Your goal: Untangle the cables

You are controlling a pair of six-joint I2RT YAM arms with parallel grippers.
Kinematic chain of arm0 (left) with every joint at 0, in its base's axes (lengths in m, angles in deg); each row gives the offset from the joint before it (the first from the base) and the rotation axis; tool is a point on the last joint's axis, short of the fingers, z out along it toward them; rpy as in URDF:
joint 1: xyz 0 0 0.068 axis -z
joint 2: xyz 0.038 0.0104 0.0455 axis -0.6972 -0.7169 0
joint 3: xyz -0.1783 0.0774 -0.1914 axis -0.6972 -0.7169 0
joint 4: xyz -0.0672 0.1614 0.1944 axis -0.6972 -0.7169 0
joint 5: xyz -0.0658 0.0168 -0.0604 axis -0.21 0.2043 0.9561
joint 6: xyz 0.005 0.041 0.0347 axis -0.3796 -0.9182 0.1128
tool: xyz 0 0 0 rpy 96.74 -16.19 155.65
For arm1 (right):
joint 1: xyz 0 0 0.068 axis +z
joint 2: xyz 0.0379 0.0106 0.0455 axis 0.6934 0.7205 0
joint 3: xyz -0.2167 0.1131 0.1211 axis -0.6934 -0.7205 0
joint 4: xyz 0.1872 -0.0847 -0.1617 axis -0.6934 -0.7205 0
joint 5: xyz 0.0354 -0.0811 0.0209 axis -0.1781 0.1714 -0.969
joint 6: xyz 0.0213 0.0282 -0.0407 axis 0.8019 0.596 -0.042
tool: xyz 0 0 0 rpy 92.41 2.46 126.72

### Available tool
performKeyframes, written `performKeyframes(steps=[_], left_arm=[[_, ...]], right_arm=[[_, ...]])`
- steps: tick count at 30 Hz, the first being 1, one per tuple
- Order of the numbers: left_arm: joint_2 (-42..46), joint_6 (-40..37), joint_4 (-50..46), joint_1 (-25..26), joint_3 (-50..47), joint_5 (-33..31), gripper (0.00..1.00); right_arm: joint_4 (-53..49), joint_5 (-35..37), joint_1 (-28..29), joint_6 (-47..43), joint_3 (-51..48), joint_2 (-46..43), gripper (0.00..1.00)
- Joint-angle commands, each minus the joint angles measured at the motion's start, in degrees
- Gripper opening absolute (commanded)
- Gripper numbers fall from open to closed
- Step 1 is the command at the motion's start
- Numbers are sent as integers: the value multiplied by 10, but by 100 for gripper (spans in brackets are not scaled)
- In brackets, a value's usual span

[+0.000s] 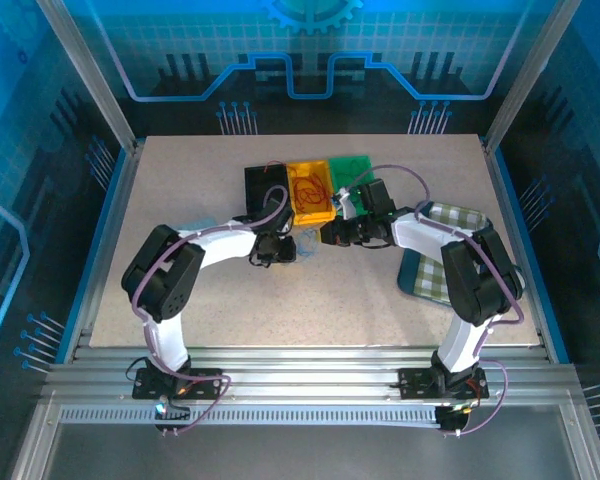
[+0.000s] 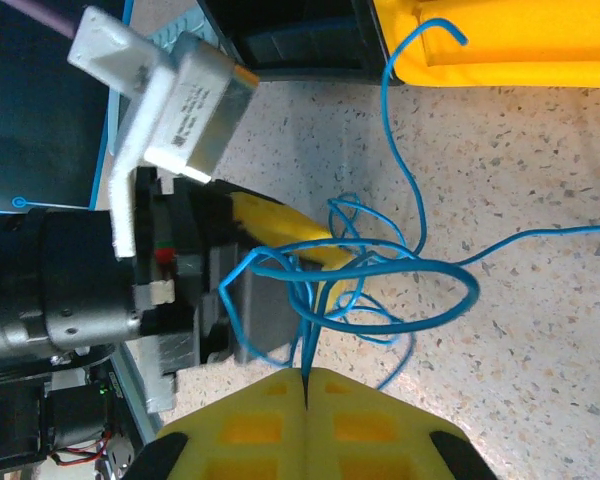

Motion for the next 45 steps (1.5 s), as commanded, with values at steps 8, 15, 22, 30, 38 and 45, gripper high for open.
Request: performKeyframes(steps=[8, 15, 22, 30, 38, 45], left_arm=[[-55, 96, -94, -1, 37, -116, 0], [4, 220, -223, -35, 1, -202, 0], [83, 235, -218, -59, -33, -209, 0], [114, 272, -239, -67, -45, -217, 0], [210, 328, -279, -93, -89, -274, 0], [268, 303, -300, -134, -91, -288, 0]], right_arm=[[-80, 109, -27, -1, 5, -36, 1], [-165, 260, -73, 2, 1, -66, 2], [-205, 347, -105, 14, -21, -98, 0], [-227, 451, -113, 18, -28, -149, 0], [-237, 545, -168, 26, -29, -209, 0], [-224, 542, -216, 16, -36, -239, 0]])
